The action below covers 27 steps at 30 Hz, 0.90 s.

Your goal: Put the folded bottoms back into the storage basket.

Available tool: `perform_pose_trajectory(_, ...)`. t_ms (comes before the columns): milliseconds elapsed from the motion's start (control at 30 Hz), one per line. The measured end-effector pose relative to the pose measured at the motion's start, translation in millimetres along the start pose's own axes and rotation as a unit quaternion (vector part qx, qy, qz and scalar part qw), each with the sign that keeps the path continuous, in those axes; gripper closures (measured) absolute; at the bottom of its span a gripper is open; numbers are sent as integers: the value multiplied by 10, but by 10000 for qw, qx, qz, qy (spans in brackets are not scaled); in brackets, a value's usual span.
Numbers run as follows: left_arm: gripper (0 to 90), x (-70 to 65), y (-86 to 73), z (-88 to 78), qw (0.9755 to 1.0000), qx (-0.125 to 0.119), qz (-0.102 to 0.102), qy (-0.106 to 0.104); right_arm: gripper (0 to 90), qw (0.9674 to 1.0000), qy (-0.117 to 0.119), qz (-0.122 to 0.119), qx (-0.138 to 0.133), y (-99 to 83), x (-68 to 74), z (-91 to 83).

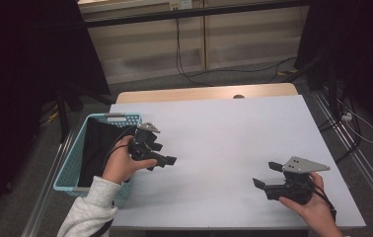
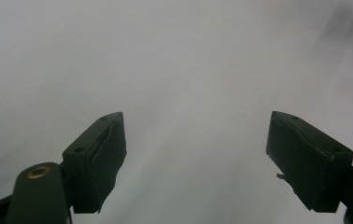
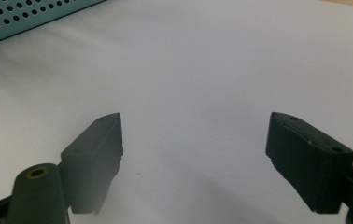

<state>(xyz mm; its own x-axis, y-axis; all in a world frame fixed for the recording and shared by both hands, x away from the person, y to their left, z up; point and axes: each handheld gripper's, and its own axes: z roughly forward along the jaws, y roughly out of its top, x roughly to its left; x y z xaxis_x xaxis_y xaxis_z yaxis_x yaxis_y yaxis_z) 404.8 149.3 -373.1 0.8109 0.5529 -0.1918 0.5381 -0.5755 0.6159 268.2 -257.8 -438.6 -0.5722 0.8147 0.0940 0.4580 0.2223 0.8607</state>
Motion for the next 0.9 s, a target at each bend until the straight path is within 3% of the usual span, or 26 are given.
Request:
perform_pose_trajectory(333, 181, -83, -198, 96, 9998, 5, 110, -136, 179, 10000, -48, 2, 37, -53, -40, -62)
perform_pose_trajectory(567, 175, -80, -362, 177, 9997, -78, 15, -214, 177, 9999, -87, -2, 66, -96, -64, -112)
perform_pose_trajectory(900, 153, -89, -525, 206, 9998, -109, 105, -148, 173, 9999, -108, 8, 120, -127, -88, -132)
